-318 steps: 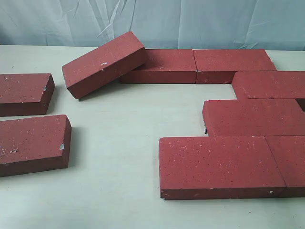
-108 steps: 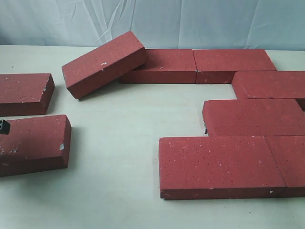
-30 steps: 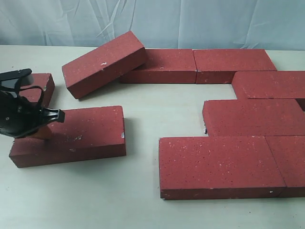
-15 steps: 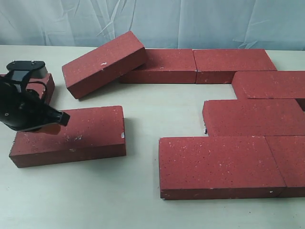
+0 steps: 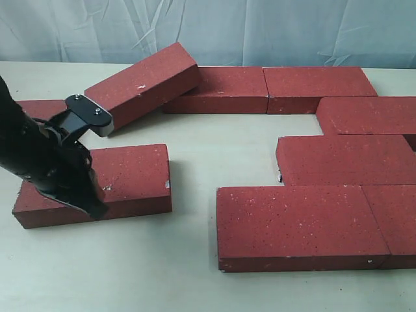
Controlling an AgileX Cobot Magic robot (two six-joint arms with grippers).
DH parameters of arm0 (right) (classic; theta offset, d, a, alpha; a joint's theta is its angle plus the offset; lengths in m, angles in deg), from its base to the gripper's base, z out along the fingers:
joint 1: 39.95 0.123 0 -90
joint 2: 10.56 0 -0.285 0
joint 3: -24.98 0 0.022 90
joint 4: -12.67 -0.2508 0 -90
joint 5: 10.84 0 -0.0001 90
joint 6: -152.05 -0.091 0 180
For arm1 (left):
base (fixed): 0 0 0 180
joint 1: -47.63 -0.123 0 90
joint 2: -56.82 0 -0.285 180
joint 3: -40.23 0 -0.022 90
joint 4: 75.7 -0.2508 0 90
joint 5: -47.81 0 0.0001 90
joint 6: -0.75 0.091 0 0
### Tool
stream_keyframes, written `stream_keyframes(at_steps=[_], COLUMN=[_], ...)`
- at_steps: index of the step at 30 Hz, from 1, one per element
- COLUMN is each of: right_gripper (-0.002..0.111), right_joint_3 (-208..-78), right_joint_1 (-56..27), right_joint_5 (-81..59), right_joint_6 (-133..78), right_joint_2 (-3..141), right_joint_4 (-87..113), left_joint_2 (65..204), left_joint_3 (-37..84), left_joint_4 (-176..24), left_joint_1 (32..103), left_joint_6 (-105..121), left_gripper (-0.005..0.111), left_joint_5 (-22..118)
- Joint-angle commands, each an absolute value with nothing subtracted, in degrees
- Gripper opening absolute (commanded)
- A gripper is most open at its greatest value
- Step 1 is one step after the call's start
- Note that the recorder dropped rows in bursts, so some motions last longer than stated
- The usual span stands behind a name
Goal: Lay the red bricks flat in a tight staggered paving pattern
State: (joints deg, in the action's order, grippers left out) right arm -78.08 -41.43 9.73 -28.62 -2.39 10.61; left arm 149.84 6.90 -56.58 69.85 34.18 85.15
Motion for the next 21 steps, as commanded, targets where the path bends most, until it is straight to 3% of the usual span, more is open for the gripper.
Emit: stream_keyframes(at_steps=[1, 21], right_gripper=[-0.001, -0.001], right_joint_3=[-77.81, -77.81], right_joint_1=[-41.13, -41.13], right_joint_5=[9.31, 9.31], right_joint_6=[-28.41, -28.41], right_joint_2=[-2.78, -2.78], right_joint_4=[10.86, 10.86], left_joint_2=[151.05, 160.82], left_joint_3=[7.12, 7.12], left_joint_4=[-60.31, -57.06], left_joint_1=[71.15, 71.15], left_joint_6=[34.66, 42.99], left_gripper=[0.0, 0.0], left_joint_5=[85.3, 74.79])
